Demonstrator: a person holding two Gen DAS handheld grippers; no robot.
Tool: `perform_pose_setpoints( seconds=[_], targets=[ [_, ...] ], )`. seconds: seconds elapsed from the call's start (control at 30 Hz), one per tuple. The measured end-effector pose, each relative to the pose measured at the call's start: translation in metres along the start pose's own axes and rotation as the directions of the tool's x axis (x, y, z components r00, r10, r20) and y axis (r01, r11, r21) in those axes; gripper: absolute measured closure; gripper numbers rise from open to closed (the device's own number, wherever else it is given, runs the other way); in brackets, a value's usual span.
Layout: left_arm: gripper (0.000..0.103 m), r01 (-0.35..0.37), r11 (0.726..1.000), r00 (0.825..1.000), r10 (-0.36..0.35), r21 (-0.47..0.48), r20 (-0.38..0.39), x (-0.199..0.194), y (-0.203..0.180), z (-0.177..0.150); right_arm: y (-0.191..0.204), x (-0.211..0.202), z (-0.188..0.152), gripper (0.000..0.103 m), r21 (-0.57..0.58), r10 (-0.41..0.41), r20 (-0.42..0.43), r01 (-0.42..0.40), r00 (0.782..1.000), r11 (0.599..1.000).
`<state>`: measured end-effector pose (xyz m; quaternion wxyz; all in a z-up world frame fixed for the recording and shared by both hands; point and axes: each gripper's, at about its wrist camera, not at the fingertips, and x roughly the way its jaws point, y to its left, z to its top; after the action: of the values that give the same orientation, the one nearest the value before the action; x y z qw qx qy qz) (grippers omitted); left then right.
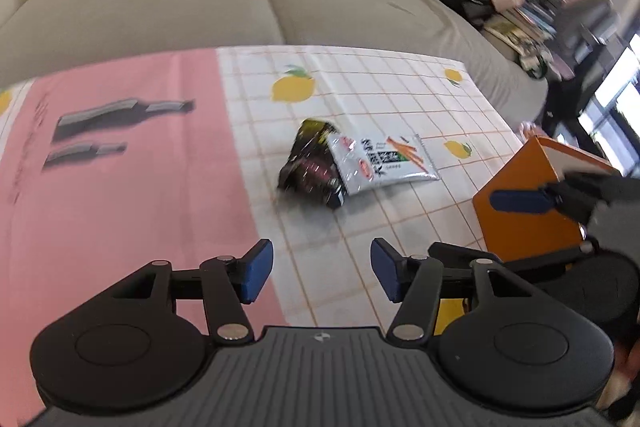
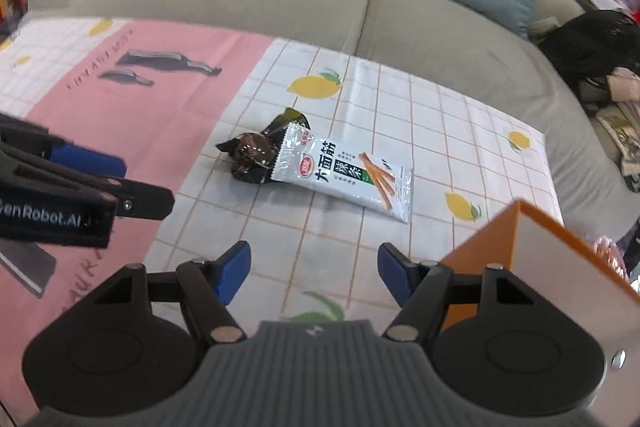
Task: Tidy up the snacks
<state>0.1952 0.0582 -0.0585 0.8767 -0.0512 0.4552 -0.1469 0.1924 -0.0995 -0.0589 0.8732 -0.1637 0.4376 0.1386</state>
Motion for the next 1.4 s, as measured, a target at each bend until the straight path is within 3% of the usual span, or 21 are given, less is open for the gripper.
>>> perform_pose_setpoints(
  seconds=[0.33, 0.47, 0.57, 0.67, 0.87, 0.93, 1.07, 1.13, 1.23, 1.4],
  targets=[
    [0.032, 0.061, 0.995, 0.998, -0.058, 0.085, -0.033, 0.054, 0.003, 0.036, -0.011, 0.062, 0.041, 0.033, -0.277, 0.035, -0.092, -0.059, 0.995, 0.959],
    [0.031, 0.074, 0.985, 0.996, -0.066, 0.155, -0.059, 0.075, 0.002, 0.04, -0.009, 0.083, 0.053, 0.028, -0.398, 0.052, -0.109, -0.091, 0.993, 0.913],
    [0.025, 0.084, 0.978, 0.996, -0.076, 0.188, -0.051, 0.082, 0.002, 0.042, -0.007, 0.095, 0.057, 0.028, -0.481, 0.063, -0.11, -0.109, 0.992, 0.87],
    [0.025, 0.113, 0.975, 0.993, -0.102, 0.194, -0.064, 0.089, 0.003, 0.044, -0.01, 0.105, 0.06, 0.027, -0.517, 0.073, -0.112, -0.12, 0.991, 0.848],
    [0.03, 0.101, 0.984, 0.994, -0.093, 0.144, -0.06, 0.102, 0.01, 0.047, -0.008, 0.119, 0.065, 0.032, -0.541, 0.082, -0.151, -0.151, 0.985, 0.828],
    [0.041, 0.087, 0.986, 0.995, -0.08, 0.142, -0.054, 0.102, 0.01, 0.045, -0.008, 0.119, 0.067, 0.042, -0.534, 0.097, -0.159, -0.168, 0.983, 0.829],
    [0.045, 0.059, 0.992, 0.996, -0.053, 0.108, -0.066, 0.095, 0.011, 0.043, -0.008, 0.119, 0.069, 0.057, -0.483, 0.124, -0.184, -0.199, 0.975, 0.853],
    [0.053, 0.037, 0.996, 0.997, -0.032, 0.082, -0.068, 0.088, 0.012, 0.041, -0.004, 0.117, 0.067, 0.071, -0.49, 0.11, -0.174, -0.183, 0.979, 0.852],
    [0.053, -0.001, 1.0, 0.996, 0.004, 0.027, -0.09, 0.079, 0.016, 0.035, 0.006, 0.113, 0.062, 0.083, -0.5, 0.075, -0.168, -0.151, 0.983, 0.853],
    [0.054, -0.037, 0.998, 0.994, 0.032, -0.05, -0.103, 0.06, 0.026, 0.014, 0.018, 0.102, 0.053, 0.092, -0.461, 0.048, -0.172, -0.123, 0.984, 0.879]
  ],
)
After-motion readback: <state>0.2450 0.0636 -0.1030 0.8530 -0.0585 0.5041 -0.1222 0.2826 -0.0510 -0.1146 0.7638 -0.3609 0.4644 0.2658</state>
